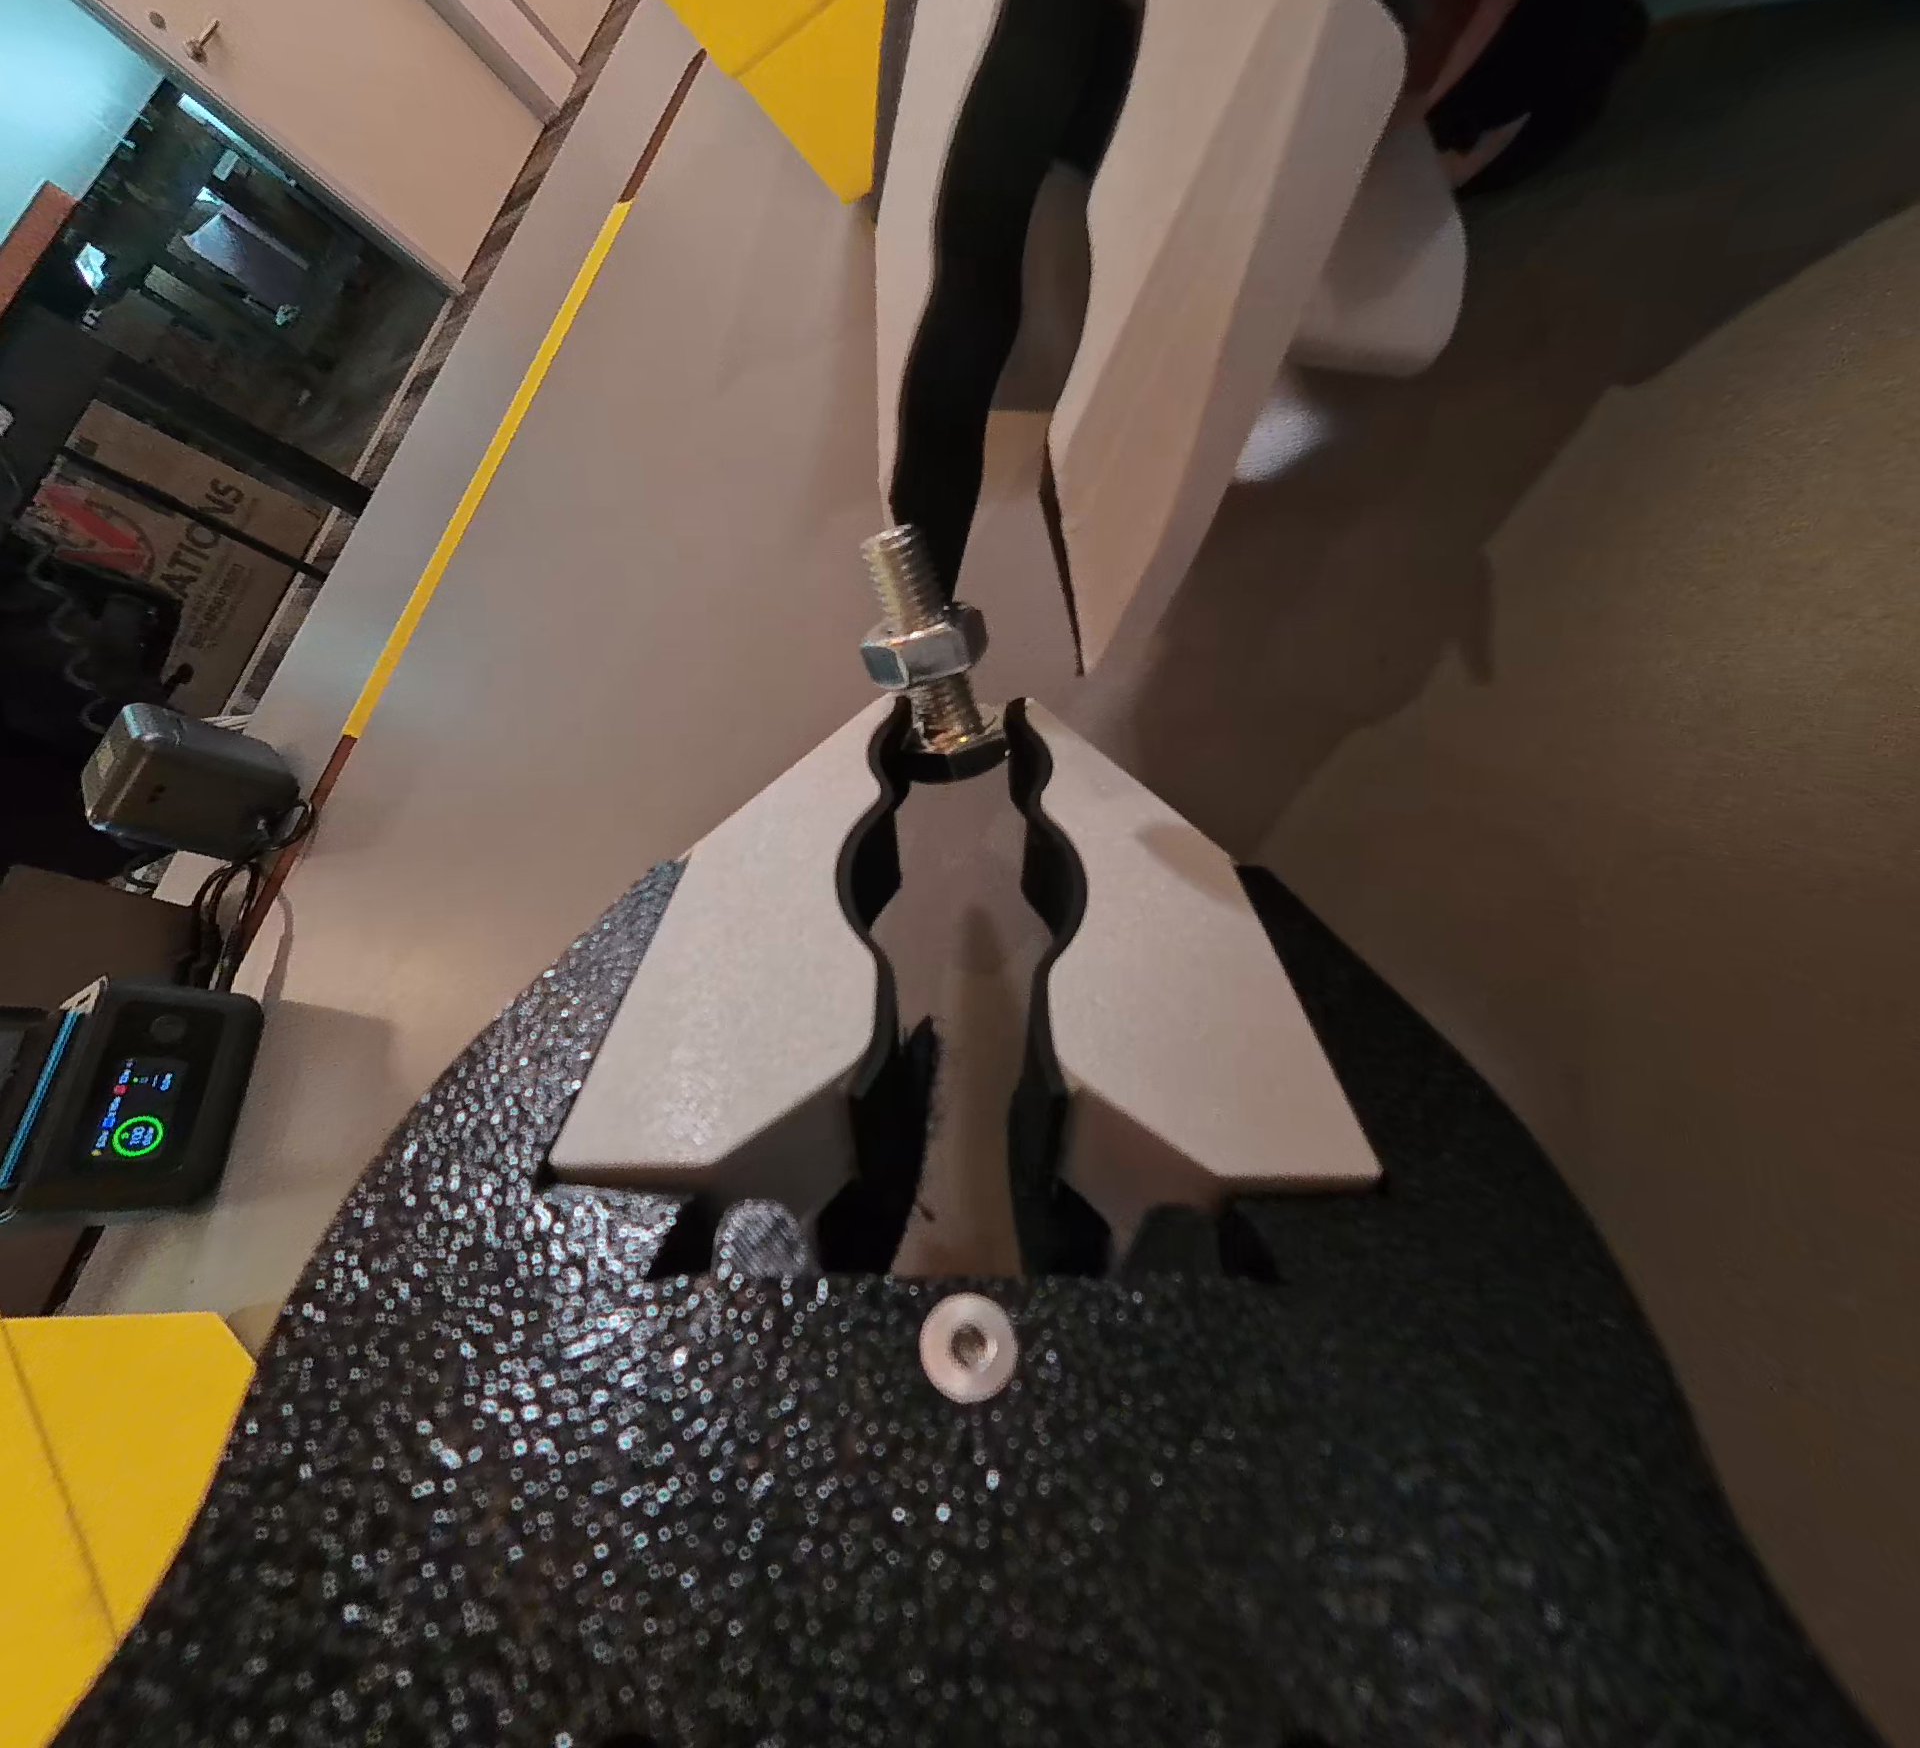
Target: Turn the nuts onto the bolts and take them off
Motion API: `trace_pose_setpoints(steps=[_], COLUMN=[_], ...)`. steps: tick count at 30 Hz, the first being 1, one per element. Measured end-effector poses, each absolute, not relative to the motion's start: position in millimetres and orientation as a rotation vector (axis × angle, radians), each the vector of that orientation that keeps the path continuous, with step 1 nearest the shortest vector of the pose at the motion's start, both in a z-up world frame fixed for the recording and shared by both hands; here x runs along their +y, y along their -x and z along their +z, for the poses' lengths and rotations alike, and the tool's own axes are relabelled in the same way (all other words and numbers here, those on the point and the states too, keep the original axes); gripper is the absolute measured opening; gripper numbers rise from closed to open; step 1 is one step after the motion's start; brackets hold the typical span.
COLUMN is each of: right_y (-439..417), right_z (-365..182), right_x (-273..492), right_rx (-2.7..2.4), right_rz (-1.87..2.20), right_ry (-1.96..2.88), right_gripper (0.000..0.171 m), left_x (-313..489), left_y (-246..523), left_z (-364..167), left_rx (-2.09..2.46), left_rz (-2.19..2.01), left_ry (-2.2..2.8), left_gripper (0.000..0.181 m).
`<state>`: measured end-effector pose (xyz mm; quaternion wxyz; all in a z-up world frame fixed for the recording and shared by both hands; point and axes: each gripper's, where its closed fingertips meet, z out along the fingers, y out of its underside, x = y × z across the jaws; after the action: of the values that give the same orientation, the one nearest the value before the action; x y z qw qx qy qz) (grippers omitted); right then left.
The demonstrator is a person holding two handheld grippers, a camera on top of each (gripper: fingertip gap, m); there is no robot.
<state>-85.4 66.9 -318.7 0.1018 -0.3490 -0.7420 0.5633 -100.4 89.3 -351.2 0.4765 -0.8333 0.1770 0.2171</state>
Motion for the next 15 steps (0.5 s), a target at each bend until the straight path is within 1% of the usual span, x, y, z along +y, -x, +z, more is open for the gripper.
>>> trace_pose_setpoints(steps=[15], right_y=[85.0], right_z=[-318.9], right_x=[66.8], right_rx=[-2.192], right_rz=[1.668], right_ry=[1.032], right_gripper=[0.037], left_x=[86.0], left_y=[101.9], left_z=[-352.7], left_rx=[0.432], left_rz=[0.531], left_ry=[2.041], left_gripper=[0.016])
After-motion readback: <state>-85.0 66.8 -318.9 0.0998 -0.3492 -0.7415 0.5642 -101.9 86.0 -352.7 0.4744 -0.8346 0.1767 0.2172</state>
